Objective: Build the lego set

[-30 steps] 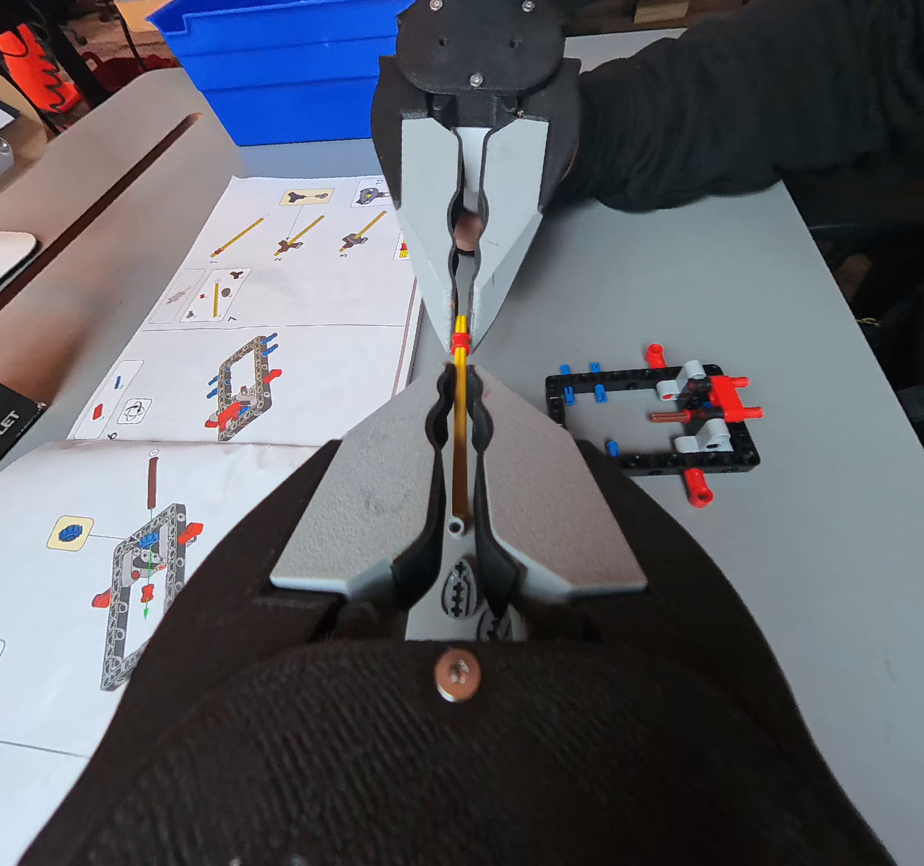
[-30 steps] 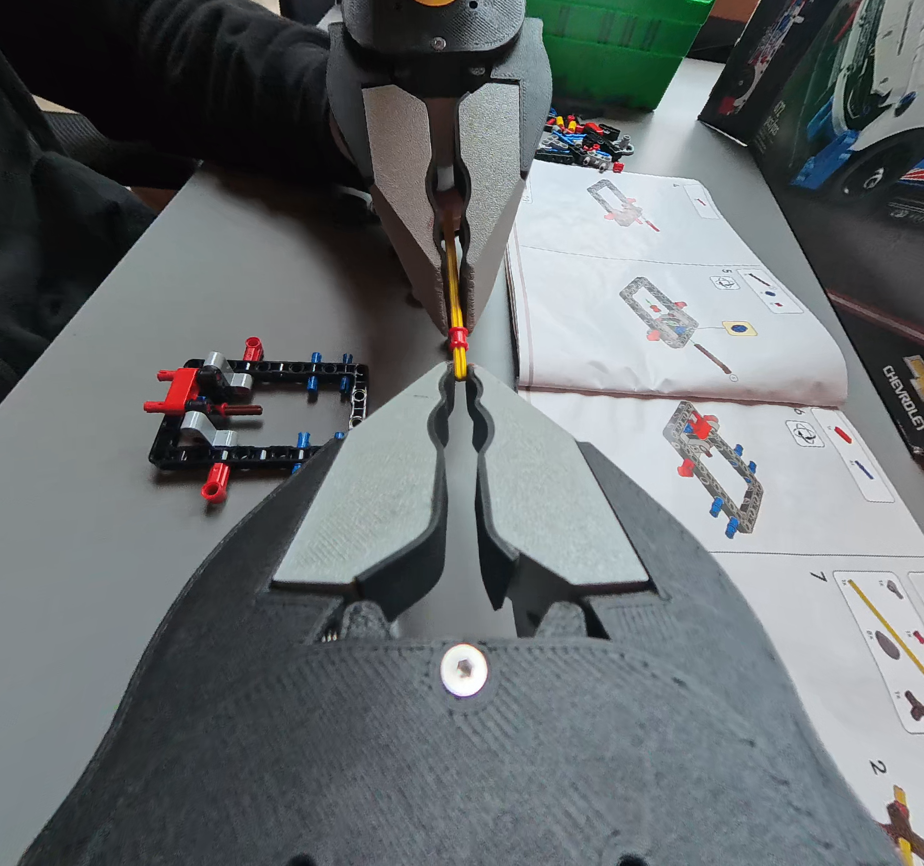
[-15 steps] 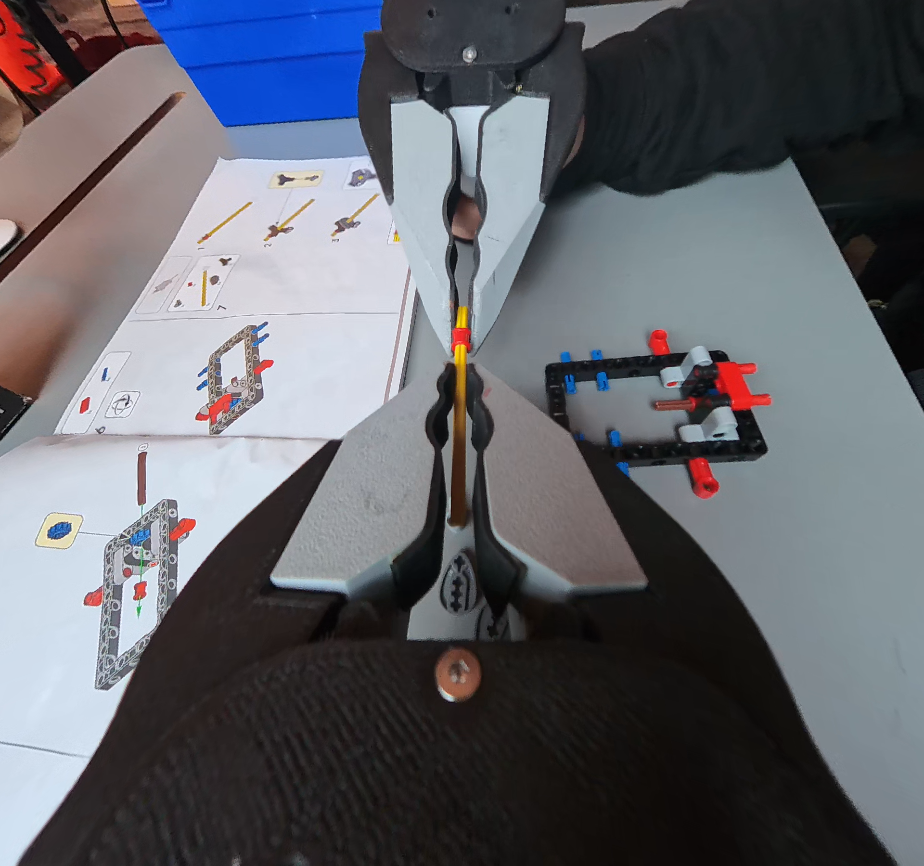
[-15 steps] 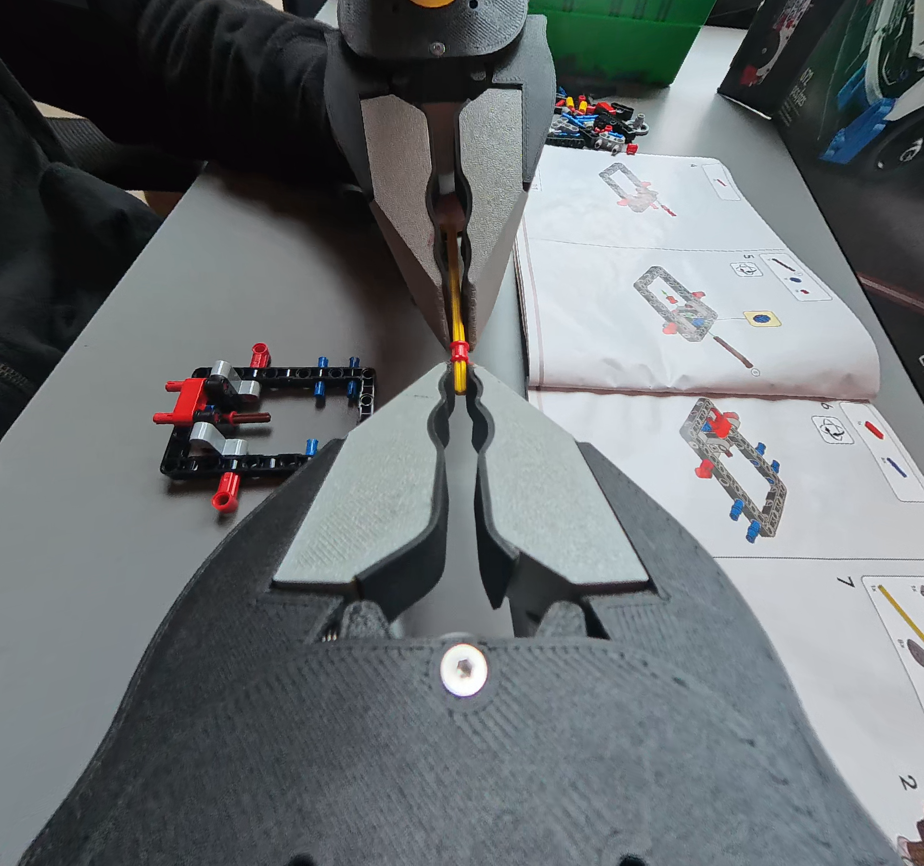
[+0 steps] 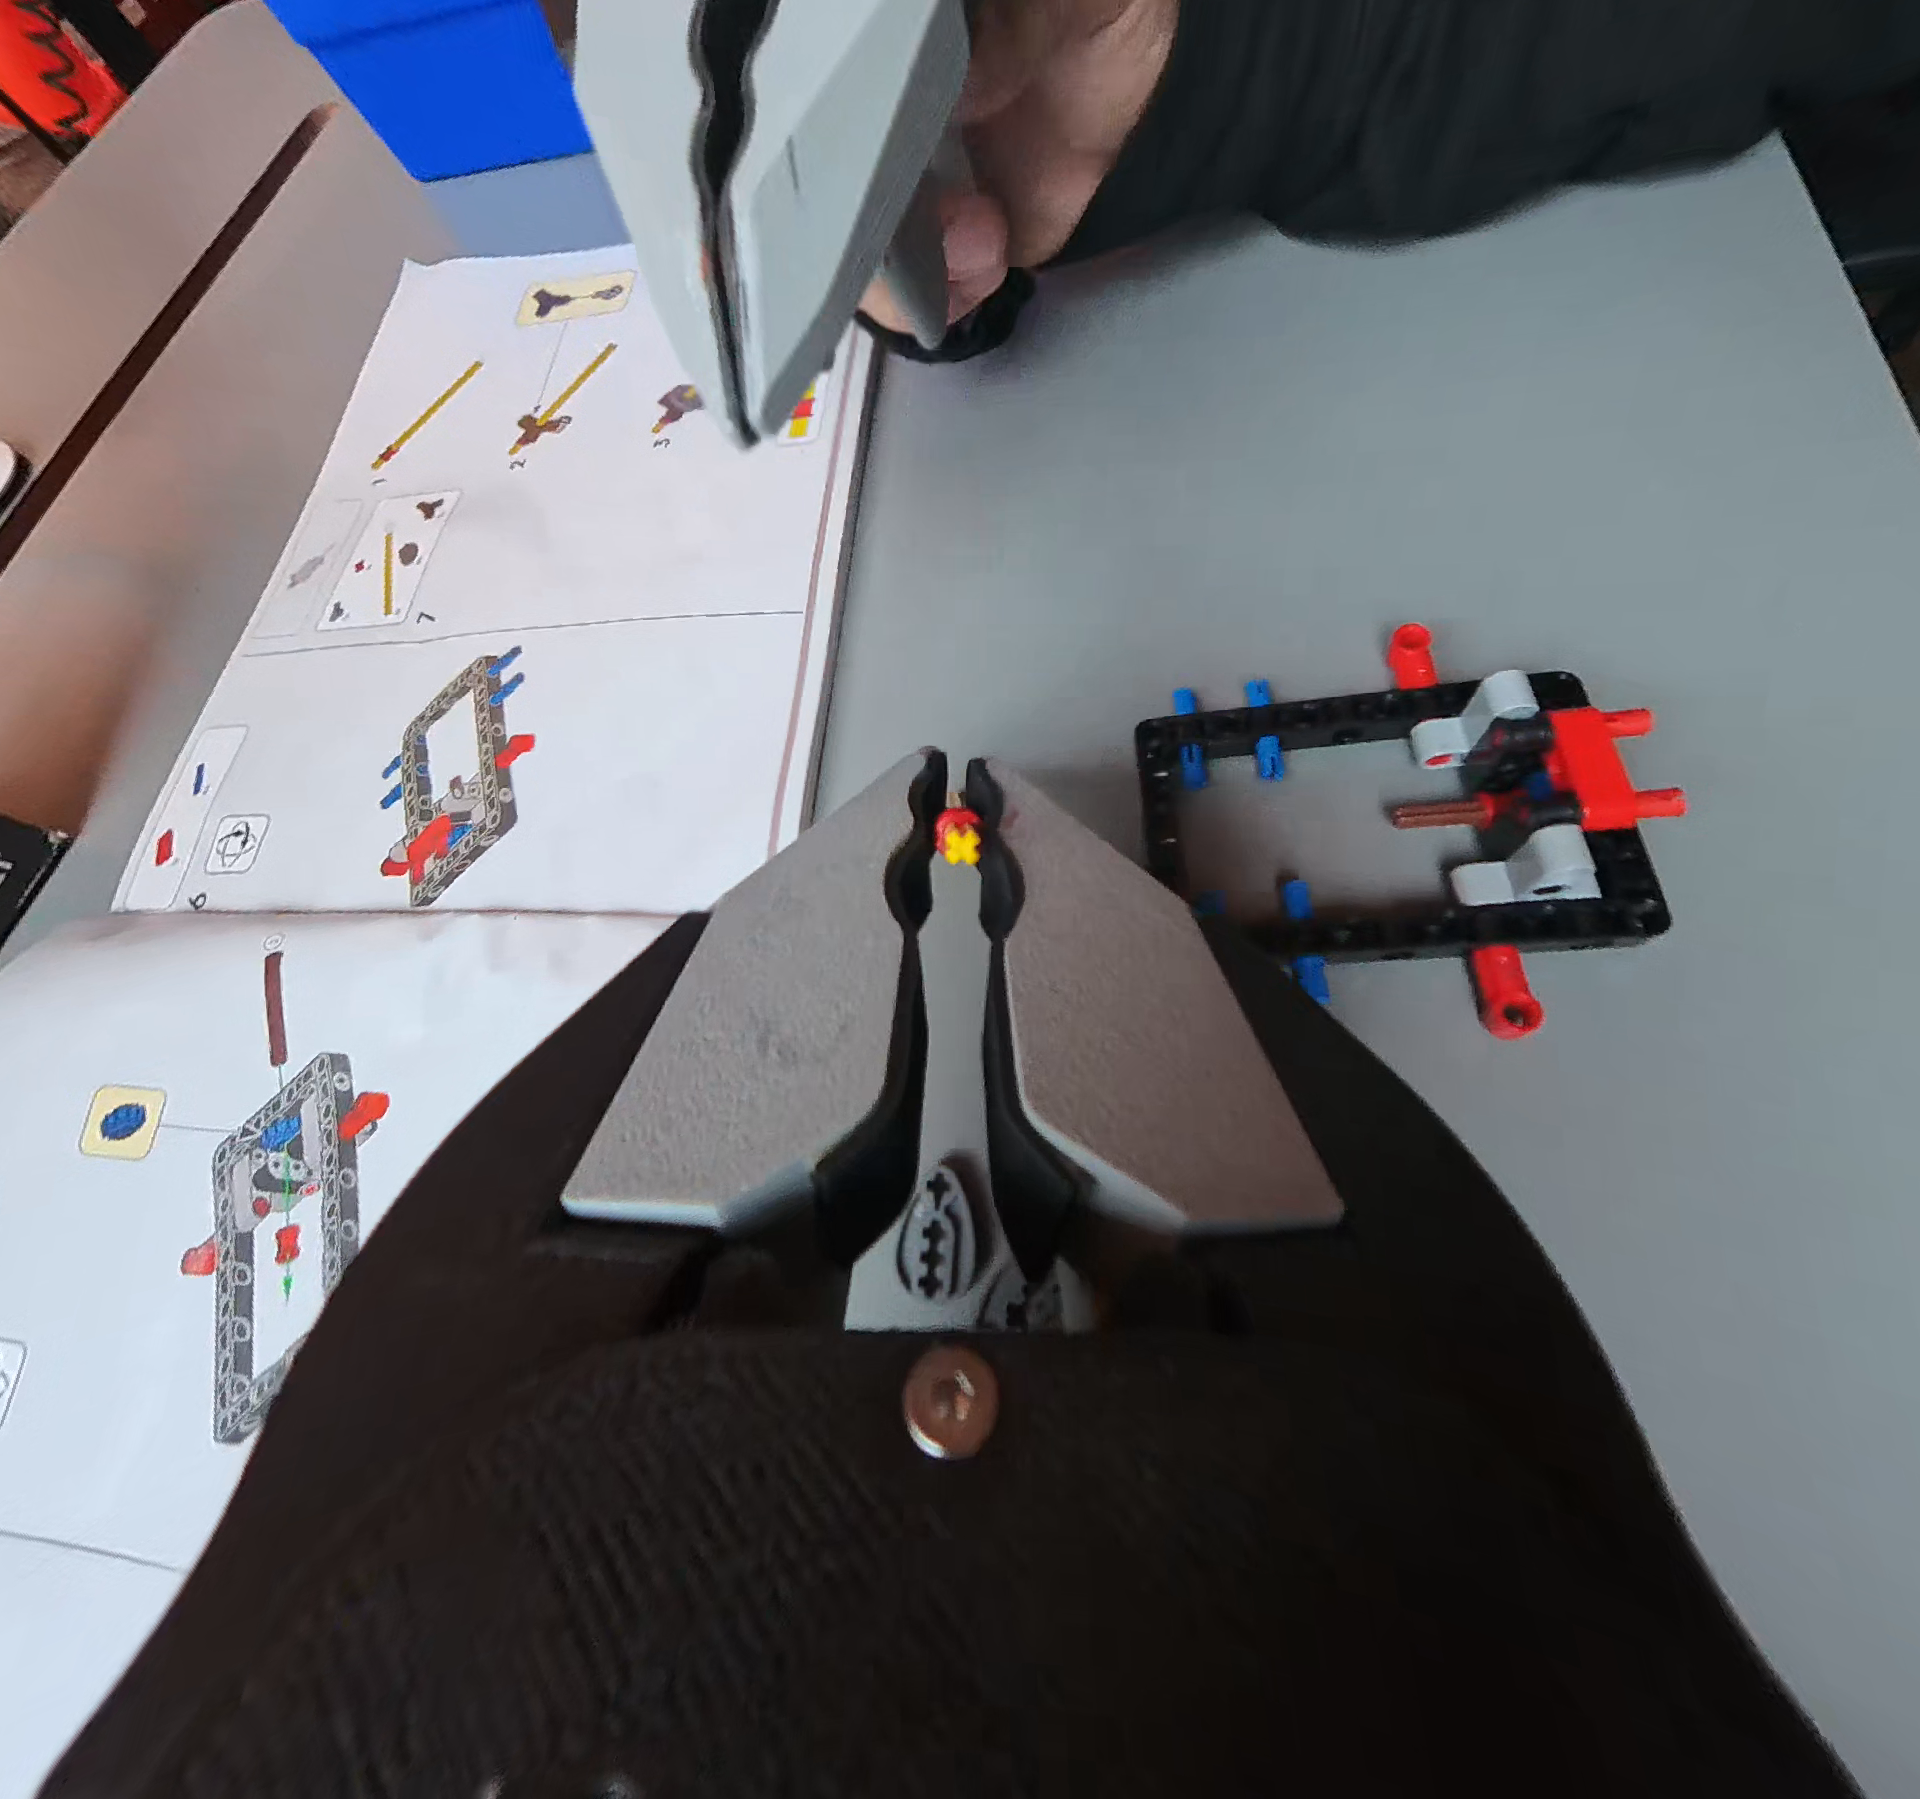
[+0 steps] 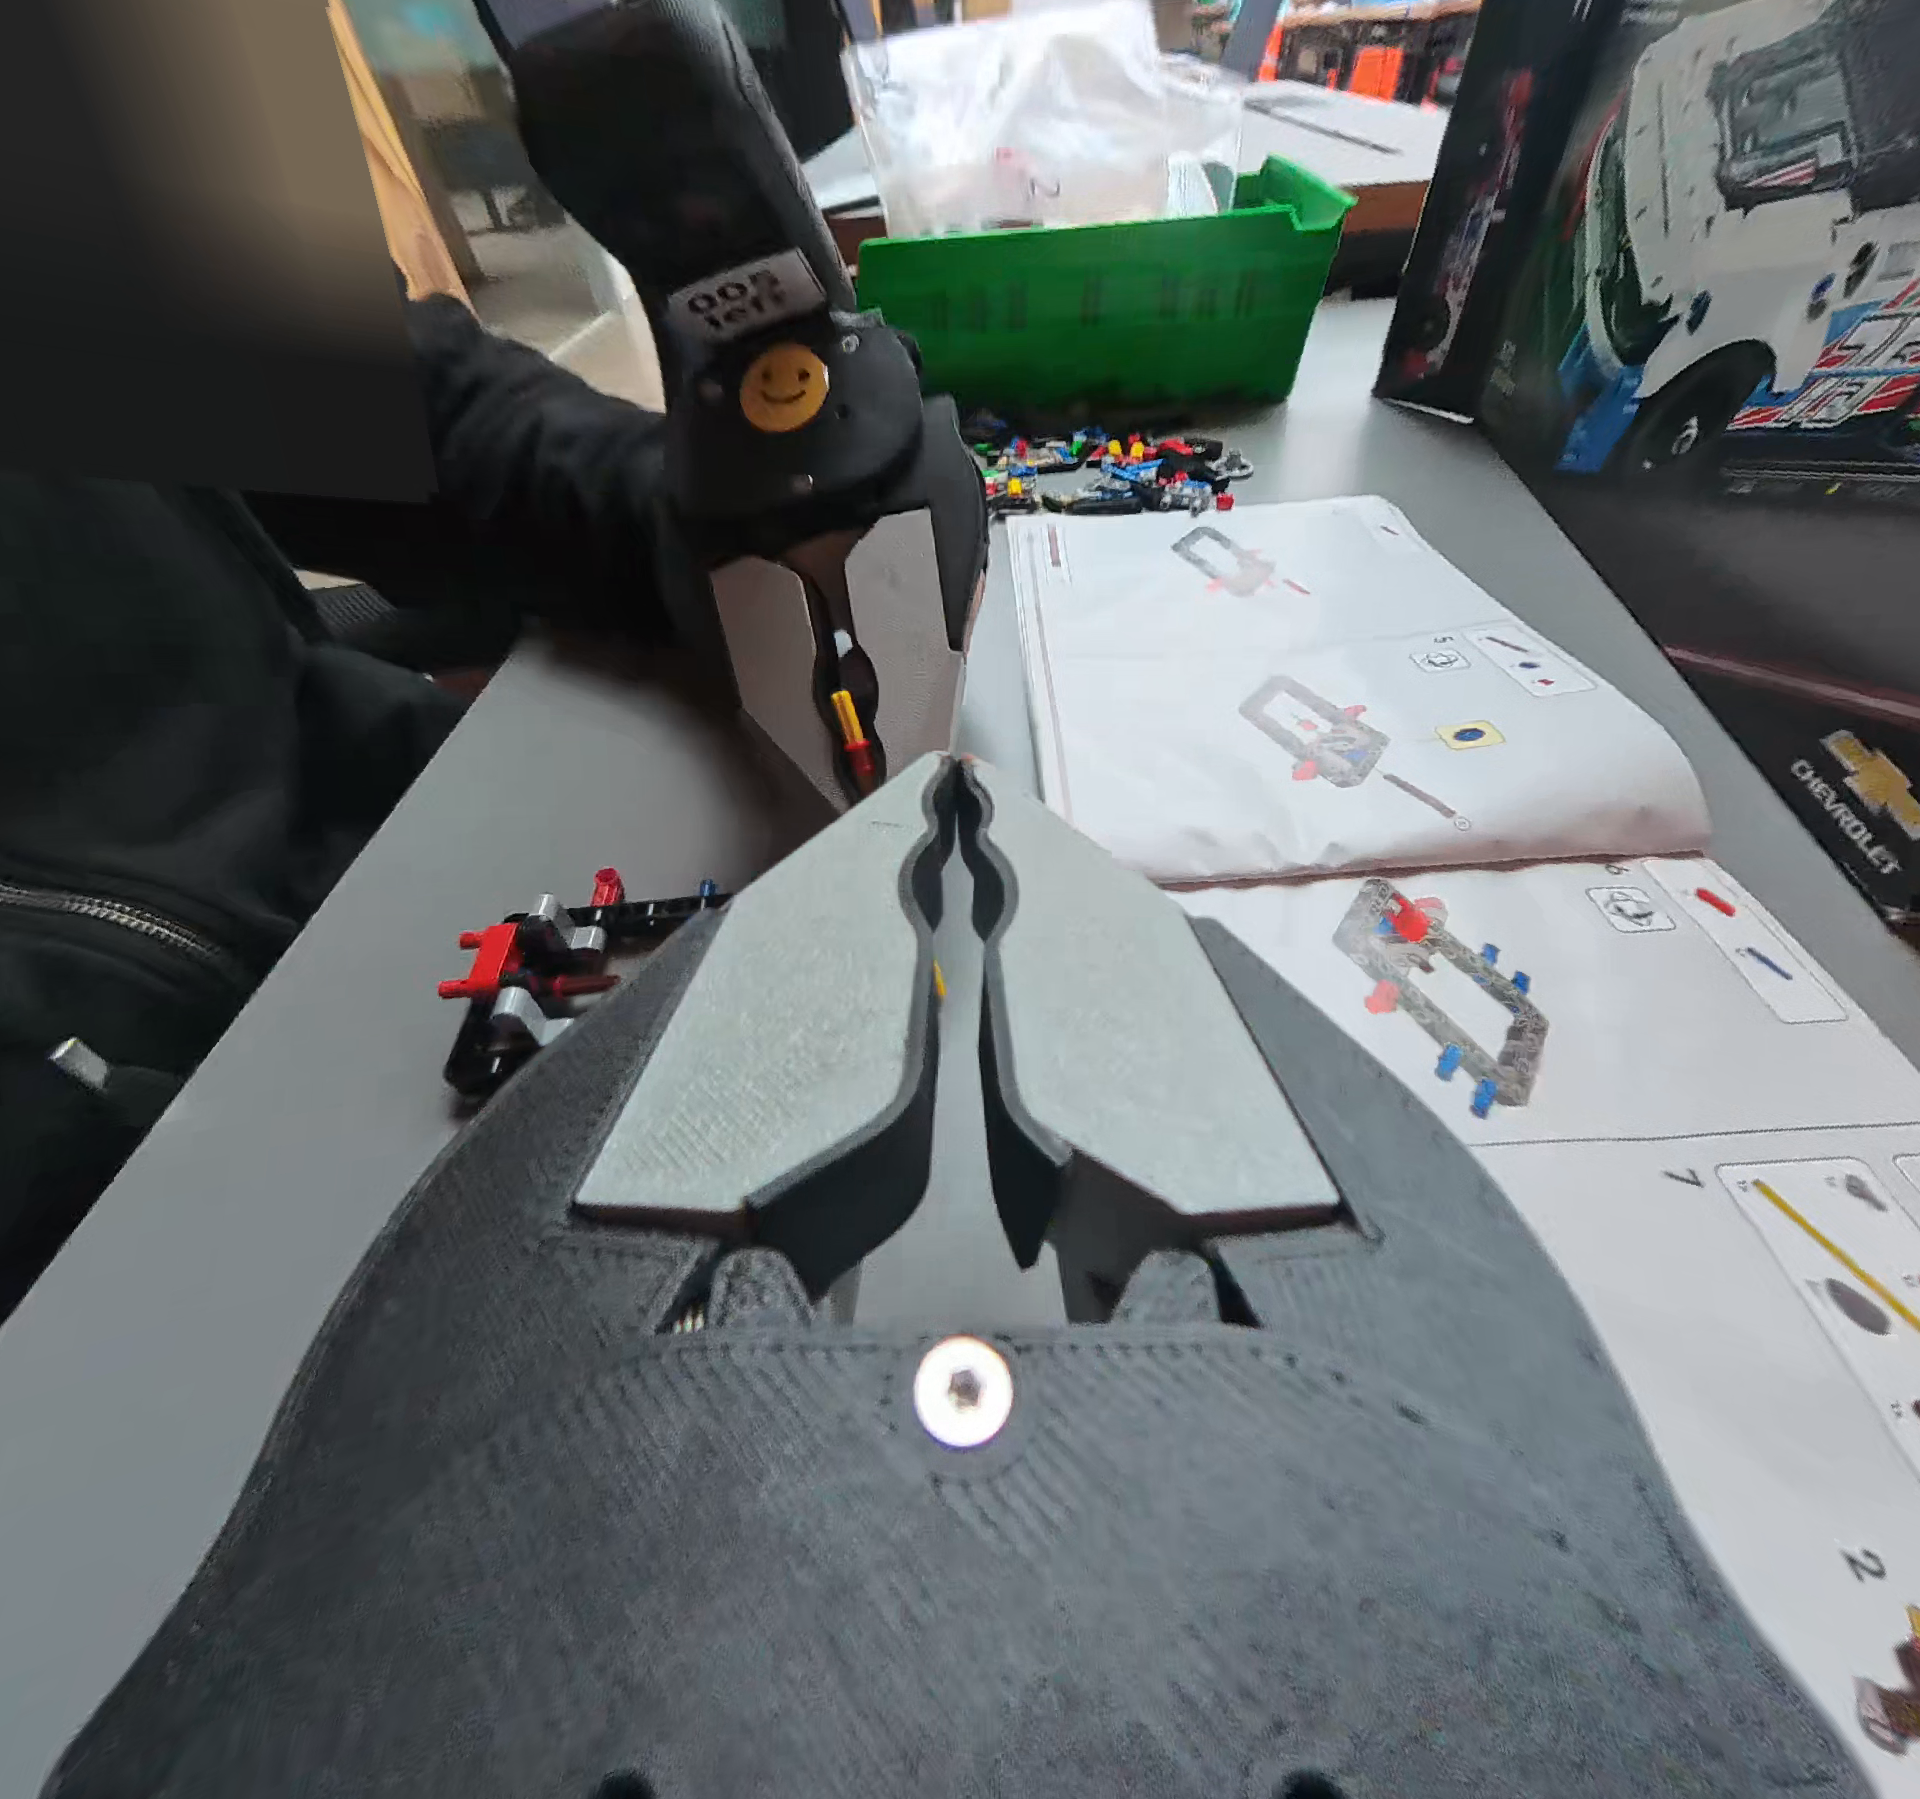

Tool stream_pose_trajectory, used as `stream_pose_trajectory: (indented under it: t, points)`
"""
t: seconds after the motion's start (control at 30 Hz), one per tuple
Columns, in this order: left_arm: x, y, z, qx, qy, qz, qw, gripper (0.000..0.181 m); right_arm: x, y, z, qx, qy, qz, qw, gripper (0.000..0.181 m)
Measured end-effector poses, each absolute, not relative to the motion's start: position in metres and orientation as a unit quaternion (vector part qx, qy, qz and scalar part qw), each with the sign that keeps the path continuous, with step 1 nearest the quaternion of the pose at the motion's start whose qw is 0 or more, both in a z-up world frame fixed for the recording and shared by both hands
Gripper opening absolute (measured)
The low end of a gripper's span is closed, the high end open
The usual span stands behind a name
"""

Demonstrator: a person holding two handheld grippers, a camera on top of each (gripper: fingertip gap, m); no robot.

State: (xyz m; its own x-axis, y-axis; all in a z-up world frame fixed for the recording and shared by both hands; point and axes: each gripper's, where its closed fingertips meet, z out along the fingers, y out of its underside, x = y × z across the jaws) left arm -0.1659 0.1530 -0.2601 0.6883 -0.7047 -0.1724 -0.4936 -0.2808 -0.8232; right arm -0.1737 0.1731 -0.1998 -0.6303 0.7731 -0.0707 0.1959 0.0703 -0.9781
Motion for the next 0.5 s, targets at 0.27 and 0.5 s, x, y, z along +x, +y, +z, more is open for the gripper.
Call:
stream_pose_trajectory:
  t: [0.27,0.5]
  points:
    - [-0.168,0.154,-0.261,-0.795,0.372,-0.117,0.464,0.001,-0.176,0.164,-0.217,-0.345,-0.718,0.551,0.248,0.0]
    - [-0.172,0.157,-0.26,-0.798,0.362,-0.111,0.47,0.001,-0.175,0.152,-0.227,-0.332,-0.739,0.538,0.233,0.0]
